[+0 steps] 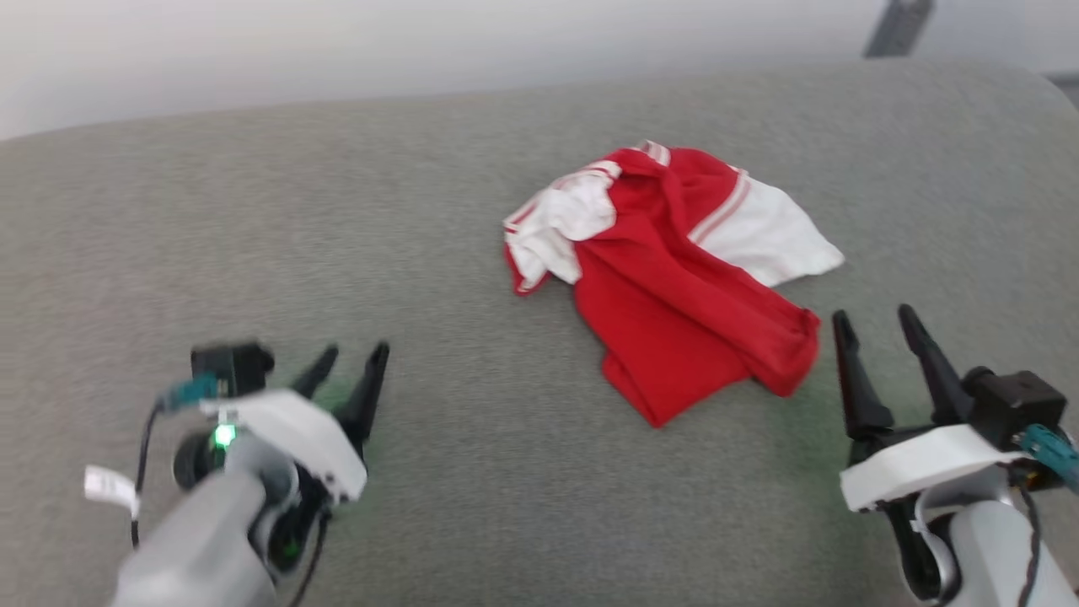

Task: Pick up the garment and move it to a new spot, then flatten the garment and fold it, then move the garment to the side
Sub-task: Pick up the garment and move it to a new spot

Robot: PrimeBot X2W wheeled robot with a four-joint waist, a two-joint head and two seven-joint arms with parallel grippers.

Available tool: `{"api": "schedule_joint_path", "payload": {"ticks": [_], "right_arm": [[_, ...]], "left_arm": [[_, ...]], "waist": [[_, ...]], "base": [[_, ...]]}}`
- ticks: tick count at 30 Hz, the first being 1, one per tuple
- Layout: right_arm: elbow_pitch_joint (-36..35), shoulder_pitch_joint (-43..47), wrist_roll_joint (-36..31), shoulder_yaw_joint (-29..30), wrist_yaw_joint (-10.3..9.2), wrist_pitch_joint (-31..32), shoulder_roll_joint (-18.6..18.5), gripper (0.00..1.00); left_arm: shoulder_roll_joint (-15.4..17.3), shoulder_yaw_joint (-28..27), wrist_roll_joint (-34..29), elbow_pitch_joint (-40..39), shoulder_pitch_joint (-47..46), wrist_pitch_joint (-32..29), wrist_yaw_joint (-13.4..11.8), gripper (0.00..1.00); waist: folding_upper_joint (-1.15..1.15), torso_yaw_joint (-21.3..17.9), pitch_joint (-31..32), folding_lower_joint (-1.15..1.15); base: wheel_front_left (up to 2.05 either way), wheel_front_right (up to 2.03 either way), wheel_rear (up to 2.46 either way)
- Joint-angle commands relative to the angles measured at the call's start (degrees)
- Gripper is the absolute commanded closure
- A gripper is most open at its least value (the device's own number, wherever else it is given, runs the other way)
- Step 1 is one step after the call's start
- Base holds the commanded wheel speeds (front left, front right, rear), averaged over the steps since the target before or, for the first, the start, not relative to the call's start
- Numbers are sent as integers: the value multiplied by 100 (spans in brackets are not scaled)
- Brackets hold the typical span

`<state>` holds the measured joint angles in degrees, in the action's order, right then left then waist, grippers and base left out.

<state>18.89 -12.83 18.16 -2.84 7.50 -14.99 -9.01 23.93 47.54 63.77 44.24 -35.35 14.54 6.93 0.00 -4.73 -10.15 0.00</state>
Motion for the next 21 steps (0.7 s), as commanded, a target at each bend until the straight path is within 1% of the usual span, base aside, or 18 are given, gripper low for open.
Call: {"api": "schedule_joint_path", "payload": {"ticks": [1, 4, 7, 10, 14, 15, 17, 21], "right_arm": [[7, 76, -37, 41, -2, -26, -64, 0], [24, 144, 0, 107, -2, -26, -192, 0], [58, 189, 36, 190, -2, -26, -321, 0], [69, 257, 76, 288, -2, -27, -415, 0], [51, 331, 89, 415, -2, -26, -495, 0], [39, 394, 93, 464, -2, -26, -511, 0], [26, 431, 88, 495, -2, -26, -511, 0], [-12, 491, 89, 552, -2, -26, -532, 0]], "left_arm": [[-64, -140, -23, 0, 231, 59, -46, 0], [-119, -849, -393, -295, 629, 72, -206, 0], [-271, -1656, -992, -804, 1279, 70, -298, 0], [-405, -2365, -1763, -1387, 1833, 73, -405, 0], [-665, -3068, -2820, -2116, 2546, 73, -513, 0], [-801, -3385, -3263, -2444, 2804, 74, -531, 0], [-921, -3636, -3707, -2757, 3034, 73, -558, 0], [-1168, -4052, -4408, -3294, 3392, 73, -471, 0]], "waist": [[0, 256, 161, 0], [0, 427, 218, 0], [0, 556, 274, 0], [0, 670, 328, 0], [0, 775, 392, 0], [0, 812, 430, 0], [0, 827, 460, 0], [0, 838, 502, 0]], "base": [[0, 0, 0], [0, 0, 0], [0, 0, 0], [0, 0, 0], [0, 0, 0], [0, 0, 0], [0, 0, 0], [0, 0, 0]]}}
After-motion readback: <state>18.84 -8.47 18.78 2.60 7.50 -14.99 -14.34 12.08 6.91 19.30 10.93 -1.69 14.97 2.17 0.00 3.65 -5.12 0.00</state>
